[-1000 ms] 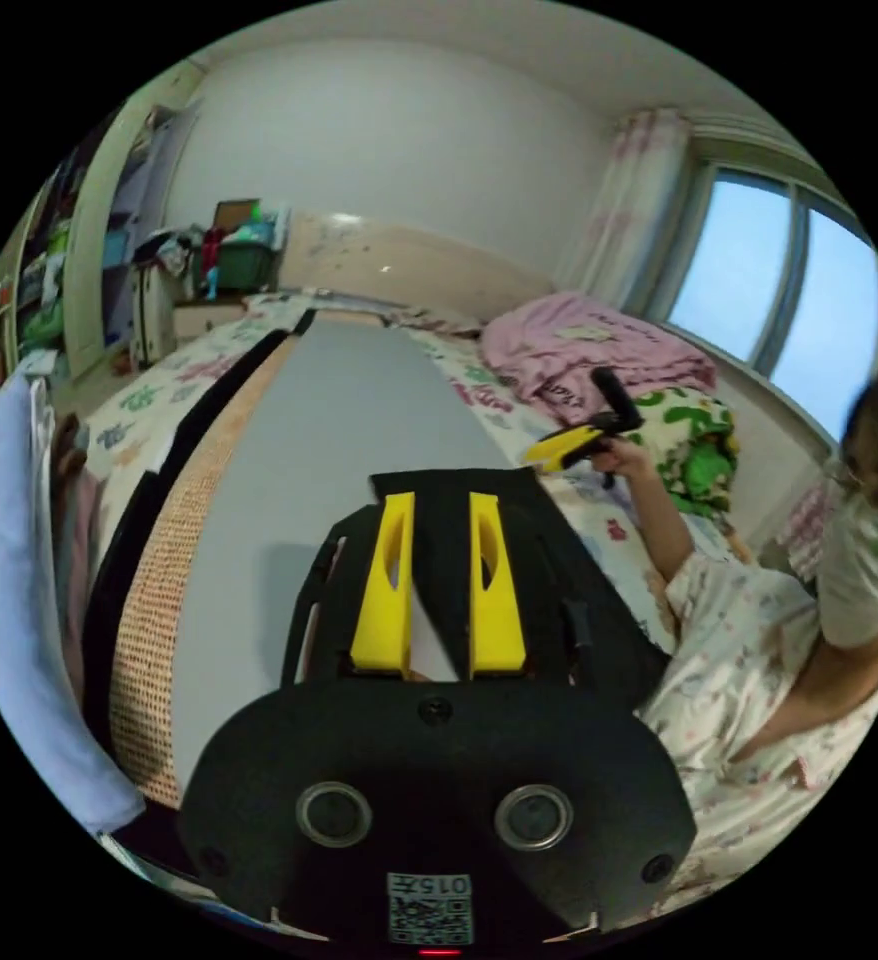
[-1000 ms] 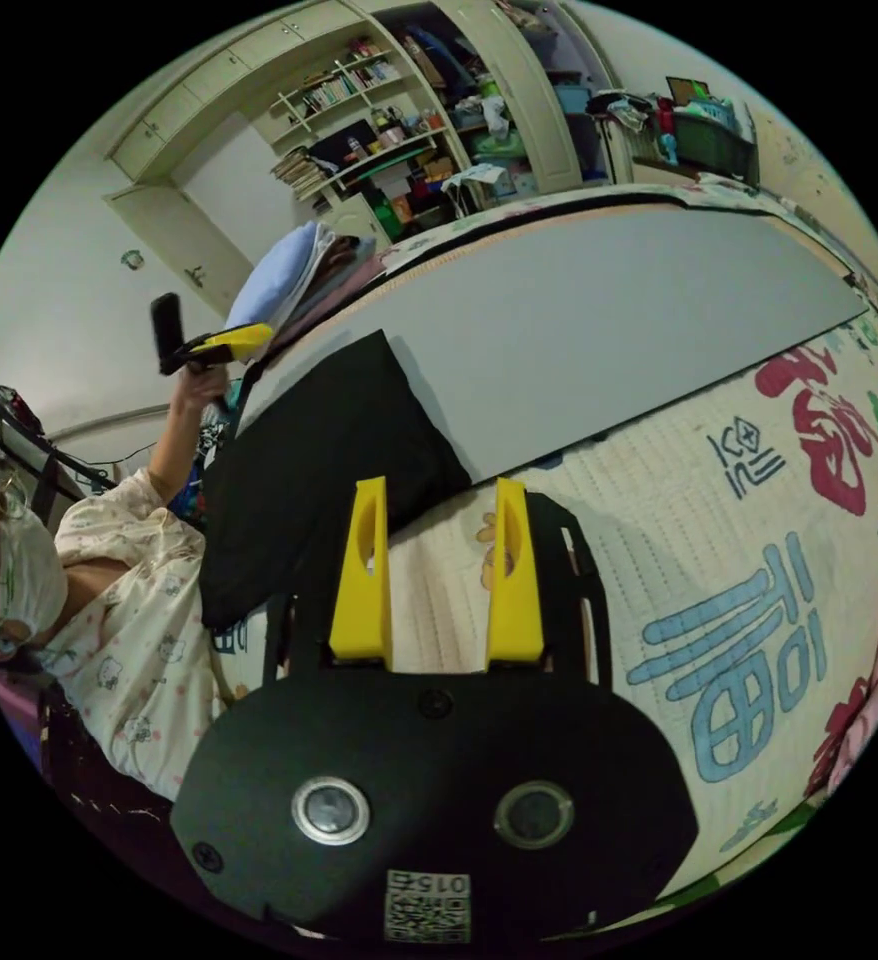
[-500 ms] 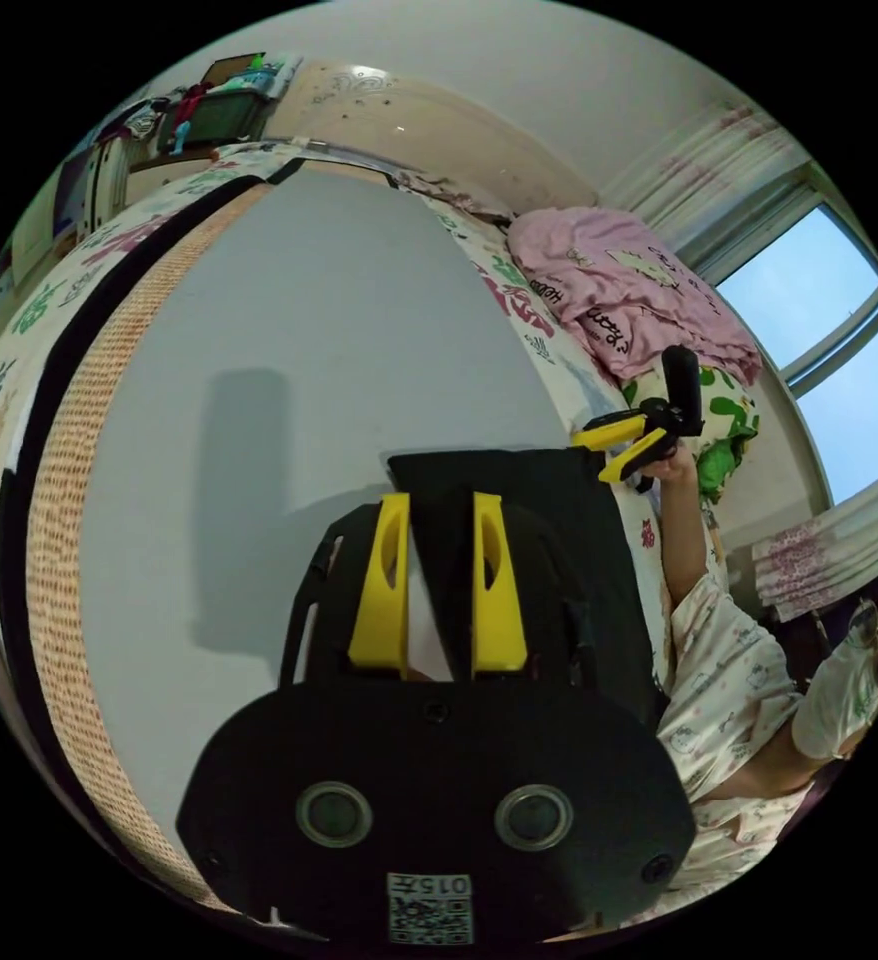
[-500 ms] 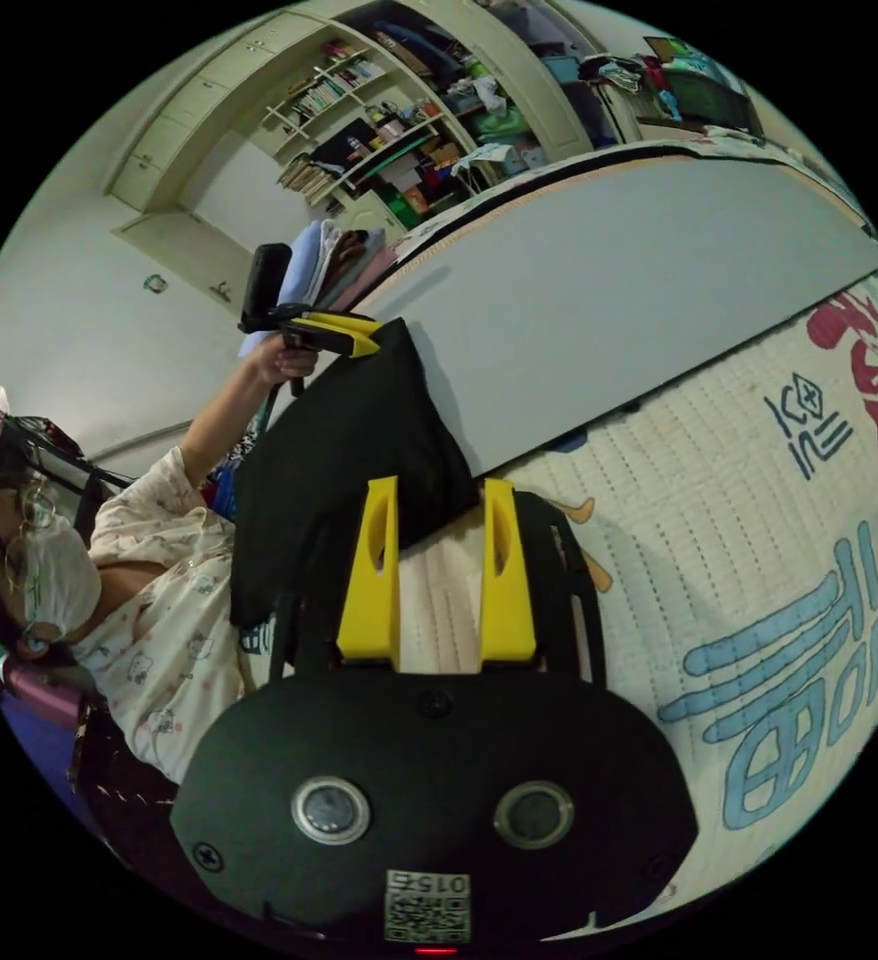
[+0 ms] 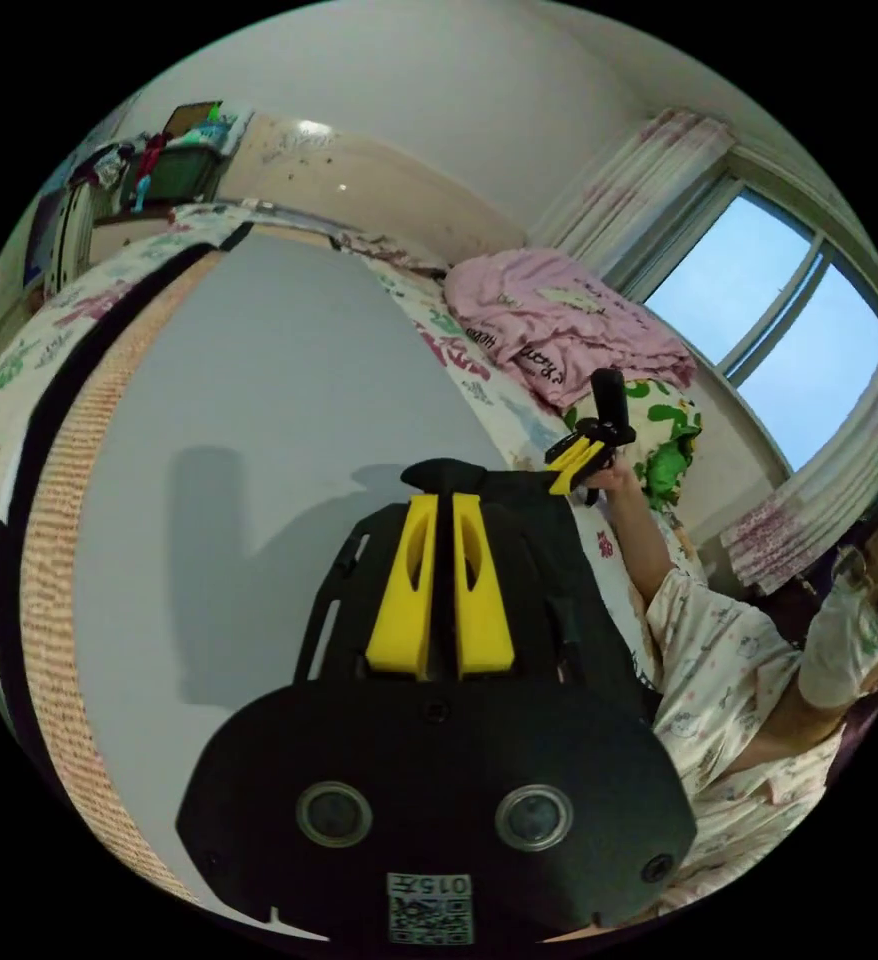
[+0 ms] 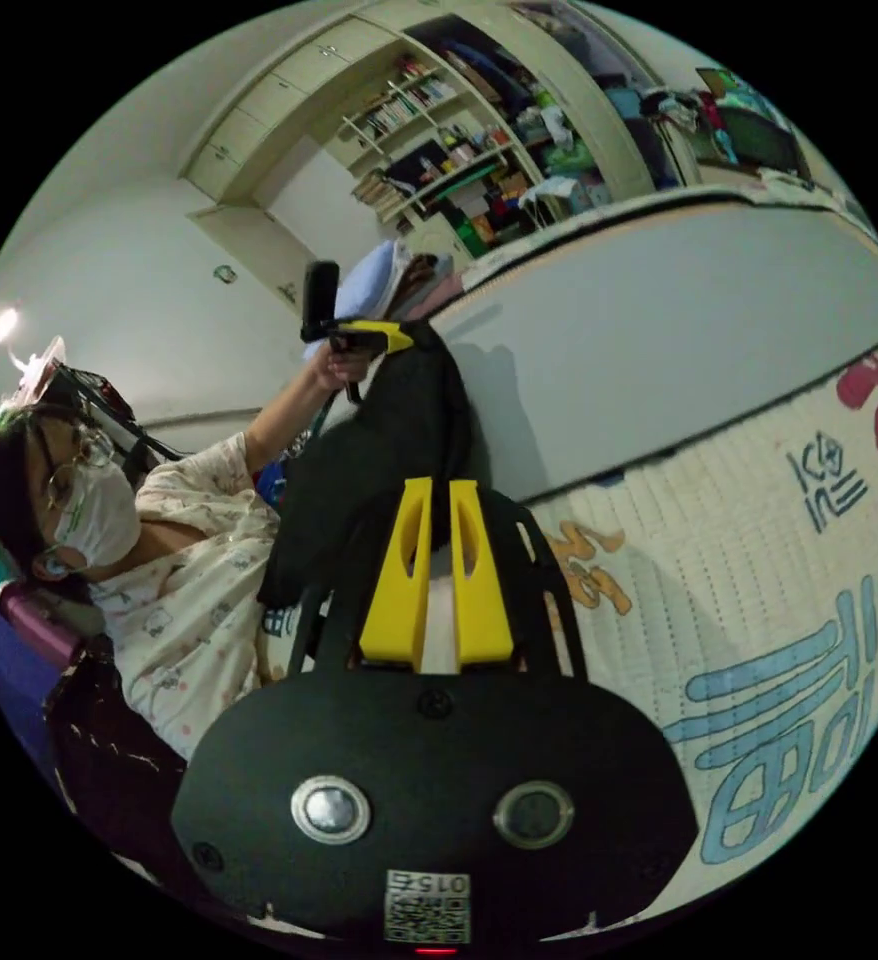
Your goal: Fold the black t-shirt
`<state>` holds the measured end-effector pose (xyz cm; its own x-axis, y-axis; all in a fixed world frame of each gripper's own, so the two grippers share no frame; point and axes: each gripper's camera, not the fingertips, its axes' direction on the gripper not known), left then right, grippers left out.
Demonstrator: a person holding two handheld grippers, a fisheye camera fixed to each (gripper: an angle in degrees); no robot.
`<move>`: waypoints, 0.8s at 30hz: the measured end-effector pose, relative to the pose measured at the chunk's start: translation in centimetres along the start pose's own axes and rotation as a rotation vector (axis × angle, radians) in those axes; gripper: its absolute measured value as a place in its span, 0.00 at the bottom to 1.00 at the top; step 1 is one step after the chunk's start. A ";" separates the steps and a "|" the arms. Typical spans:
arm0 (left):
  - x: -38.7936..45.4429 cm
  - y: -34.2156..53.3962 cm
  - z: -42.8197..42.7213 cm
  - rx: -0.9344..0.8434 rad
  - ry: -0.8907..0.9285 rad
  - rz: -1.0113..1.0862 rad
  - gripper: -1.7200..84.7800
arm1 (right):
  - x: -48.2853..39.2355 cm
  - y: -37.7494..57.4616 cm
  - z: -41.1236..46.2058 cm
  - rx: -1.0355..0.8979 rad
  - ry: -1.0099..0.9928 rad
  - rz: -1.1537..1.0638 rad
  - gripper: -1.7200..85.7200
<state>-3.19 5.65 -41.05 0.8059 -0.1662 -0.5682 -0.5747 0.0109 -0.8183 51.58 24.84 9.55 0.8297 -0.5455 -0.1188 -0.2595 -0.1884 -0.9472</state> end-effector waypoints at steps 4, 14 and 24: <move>4.0 5.6 -6.6 0.206 -0.020 0.124 0.03 | -5.8 1.7 3.1 0.099 0.163 -0.161 0.04; 16.8 19.3 -22.8 0.616 -0.371 0.373 0.03 | -19.5 -0.3 20.2 0.348 0.333 -0.629 0.04; 23.1 30.9 -32.9 0.846 -0.785 0.342 0.03 | -21.3 -6.7 49.6 0.383 0.227 -0.828 0.04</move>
<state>-7.01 -30.26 -76.56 0.6655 0.6140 -0.4244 -0.7373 0.6293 -0.2456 60.15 78.27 3.69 0.5509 -0.5114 0.6596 0.5840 -0.3284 -0.7423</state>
